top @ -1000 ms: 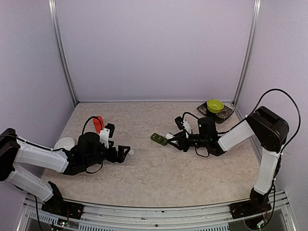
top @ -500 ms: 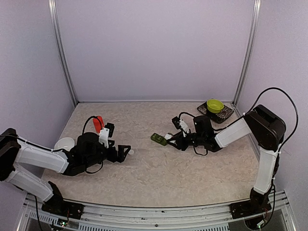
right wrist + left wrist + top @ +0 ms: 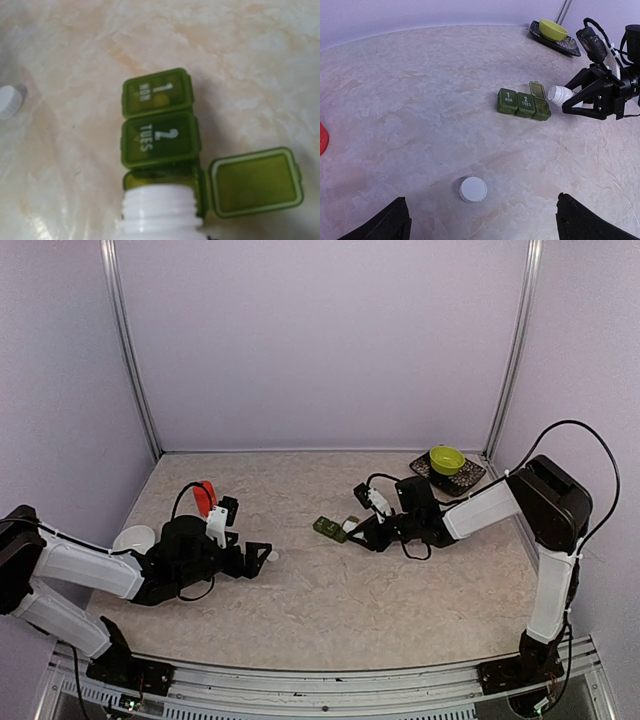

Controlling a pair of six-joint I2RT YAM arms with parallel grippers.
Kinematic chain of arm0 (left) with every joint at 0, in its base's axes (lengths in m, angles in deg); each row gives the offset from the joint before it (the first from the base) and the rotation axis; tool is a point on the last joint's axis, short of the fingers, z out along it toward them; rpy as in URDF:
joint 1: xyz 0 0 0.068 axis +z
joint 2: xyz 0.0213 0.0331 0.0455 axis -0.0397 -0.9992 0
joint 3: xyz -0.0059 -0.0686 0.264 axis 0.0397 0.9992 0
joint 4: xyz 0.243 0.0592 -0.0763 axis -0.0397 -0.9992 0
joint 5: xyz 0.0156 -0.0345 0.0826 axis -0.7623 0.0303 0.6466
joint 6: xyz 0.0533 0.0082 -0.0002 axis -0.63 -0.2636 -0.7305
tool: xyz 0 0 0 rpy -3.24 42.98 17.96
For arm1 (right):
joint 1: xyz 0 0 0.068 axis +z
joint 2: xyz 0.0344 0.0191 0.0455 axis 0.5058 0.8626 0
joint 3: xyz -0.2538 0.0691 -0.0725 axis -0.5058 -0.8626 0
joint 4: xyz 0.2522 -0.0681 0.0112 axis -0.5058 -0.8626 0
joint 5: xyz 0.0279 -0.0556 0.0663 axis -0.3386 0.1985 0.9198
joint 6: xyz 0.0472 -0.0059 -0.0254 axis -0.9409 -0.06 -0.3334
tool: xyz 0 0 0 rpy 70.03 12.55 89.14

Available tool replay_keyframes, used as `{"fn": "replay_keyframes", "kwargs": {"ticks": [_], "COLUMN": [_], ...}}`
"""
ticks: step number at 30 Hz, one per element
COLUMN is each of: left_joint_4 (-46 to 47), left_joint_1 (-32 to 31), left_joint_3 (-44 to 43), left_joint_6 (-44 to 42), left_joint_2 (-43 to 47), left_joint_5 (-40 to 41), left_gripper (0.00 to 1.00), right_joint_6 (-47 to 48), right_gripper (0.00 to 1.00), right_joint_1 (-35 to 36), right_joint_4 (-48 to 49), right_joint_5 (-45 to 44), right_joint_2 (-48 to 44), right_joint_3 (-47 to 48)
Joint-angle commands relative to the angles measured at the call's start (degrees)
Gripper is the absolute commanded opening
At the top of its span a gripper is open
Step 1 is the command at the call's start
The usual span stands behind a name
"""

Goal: Sort the pills into containers
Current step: Pour the pill into the compartment of the pill container.

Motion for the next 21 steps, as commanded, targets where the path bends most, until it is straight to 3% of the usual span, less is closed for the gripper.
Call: {"fn": "replay_keyframes", "kwargs": {"ticks": [1, 21], "left_joint_4": [2.0, 2.2], "left_joint_1": [0.5, 0.6], "left_joint_3": [0.4, 0.4], "left_joint_6": [0.4, 0.9], "left_joint_2": [-0.6, -1.3], "left_joint_5": [-0.9, -1.2], "left_gripper": [0.99, 0.99], "right_joint_6": [1.1, 3.0], "right_gripper": [0.04, 0.04], "right_joint_1": [0.6, 3.4], "right_joint_4": [-4.2, -12.4], "right_joint_5": [-1.4, -5.6], "right_joint_2": [1.3, 2.0], "right_joint_3": [2.7, 7.4]}}
